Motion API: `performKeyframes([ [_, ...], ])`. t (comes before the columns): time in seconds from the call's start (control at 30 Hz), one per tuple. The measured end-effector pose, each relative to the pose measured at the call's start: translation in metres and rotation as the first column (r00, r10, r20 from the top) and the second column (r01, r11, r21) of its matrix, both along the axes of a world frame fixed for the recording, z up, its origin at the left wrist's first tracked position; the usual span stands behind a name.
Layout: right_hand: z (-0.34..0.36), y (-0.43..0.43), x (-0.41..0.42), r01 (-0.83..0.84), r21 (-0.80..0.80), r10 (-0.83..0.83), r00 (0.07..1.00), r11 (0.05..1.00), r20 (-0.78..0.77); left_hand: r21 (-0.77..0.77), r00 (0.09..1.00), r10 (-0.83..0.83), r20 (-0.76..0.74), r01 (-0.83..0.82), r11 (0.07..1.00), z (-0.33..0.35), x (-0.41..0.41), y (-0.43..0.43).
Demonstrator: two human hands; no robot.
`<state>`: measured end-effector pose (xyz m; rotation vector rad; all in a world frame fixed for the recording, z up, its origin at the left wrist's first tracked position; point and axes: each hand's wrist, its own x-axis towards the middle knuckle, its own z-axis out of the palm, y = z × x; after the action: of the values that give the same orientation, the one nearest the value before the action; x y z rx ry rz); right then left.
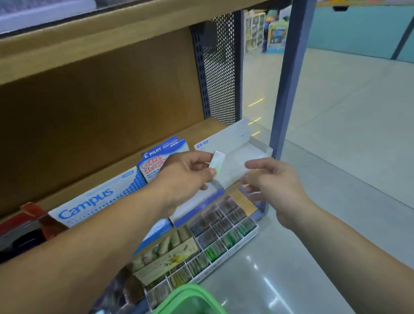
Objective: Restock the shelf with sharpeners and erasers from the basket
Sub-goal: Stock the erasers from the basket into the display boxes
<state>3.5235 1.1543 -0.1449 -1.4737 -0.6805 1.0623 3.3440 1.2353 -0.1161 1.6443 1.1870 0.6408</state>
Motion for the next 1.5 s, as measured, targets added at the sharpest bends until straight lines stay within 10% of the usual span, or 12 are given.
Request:
performKeyframes([
  [0.43, -0.042, 0.014, 0.008, 0.057, 0.039, -0.065, 0.971, 0.998, 0.232, 0.106, 0.820, -0.200, -0.537, 0.300, 0.948, -0.012, 0.052, 0.051],
  [1.27, -0.049, 0.014, -0.010, 0.026, -0.025, -0.011, 0.874, 0.999, 0.486, 0.108, 0.758, -0.209, -0.618, 0.346, 0.932, -0.026, 0.014, 0.037],
  [1.5, -0.028, -0.020, -0.044, -0.106, -0.020, 0.095, 0.767, 0.994, 0.634, 0.480, 0.891, 0.008, -0.453, 0.236, 0.845, 0.002, -0.014, -0.016],
])
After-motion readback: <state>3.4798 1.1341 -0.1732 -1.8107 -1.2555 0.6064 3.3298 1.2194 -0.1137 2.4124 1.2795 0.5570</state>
